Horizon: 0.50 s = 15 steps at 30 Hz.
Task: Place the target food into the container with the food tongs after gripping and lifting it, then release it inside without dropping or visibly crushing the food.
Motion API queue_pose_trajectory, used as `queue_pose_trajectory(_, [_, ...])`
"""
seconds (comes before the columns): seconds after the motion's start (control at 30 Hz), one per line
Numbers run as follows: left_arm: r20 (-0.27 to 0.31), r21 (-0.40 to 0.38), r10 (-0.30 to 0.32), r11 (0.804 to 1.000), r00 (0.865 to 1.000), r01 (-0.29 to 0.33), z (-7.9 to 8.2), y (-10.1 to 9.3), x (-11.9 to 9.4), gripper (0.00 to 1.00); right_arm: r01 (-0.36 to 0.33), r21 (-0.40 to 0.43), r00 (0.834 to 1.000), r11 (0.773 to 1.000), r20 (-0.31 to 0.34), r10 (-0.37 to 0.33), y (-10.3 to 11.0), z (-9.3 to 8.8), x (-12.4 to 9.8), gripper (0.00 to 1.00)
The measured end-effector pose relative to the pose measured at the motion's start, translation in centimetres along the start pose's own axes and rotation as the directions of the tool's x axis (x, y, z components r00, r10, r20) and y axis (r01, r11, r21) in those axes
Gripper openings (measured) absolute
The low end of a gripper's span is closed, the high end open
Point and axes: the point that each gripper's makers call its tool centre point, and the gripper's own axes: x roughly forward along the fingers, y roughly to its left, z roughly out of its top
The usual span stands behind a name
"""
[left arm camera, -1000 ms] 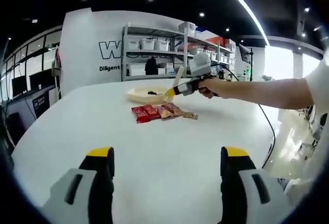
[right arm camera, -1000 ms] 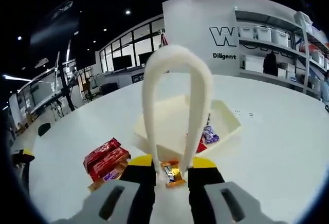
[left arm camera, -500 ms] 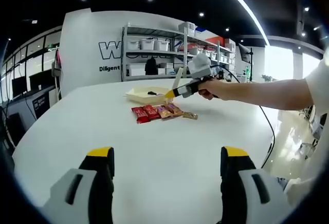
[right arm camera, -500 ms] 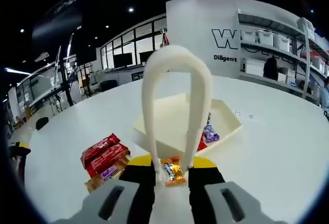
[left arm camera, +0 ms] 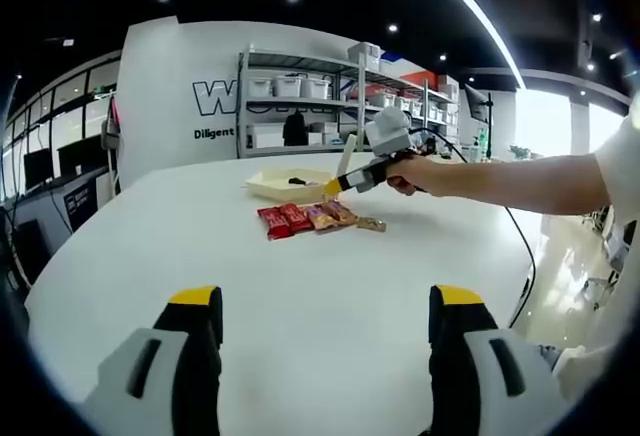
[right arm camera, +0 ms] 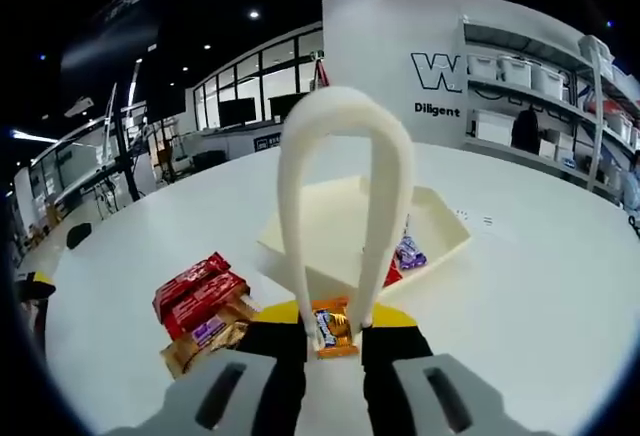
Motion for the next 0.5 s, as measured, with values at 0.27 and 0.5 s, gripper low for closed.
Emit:
queue_pose_trajectory(0.27, [0.003,0.002,-0.005,1.000,1.000,0.005,0.1,-0.2,0.0,0.83,0.006,0.011,1.000,1.000,-0.012,-0.006,-0.6,-0.6,-1.2,0.13])
queue_pose_trajectory(0.5, [0.010,0.006,-0.015,1.000,1.000,0.015,0.4,-0.8,0.0,0.83,0.012,0.021,1.000,1.000,-0.022,-0.011,-1.2,-1.3,-2.7,0.13])
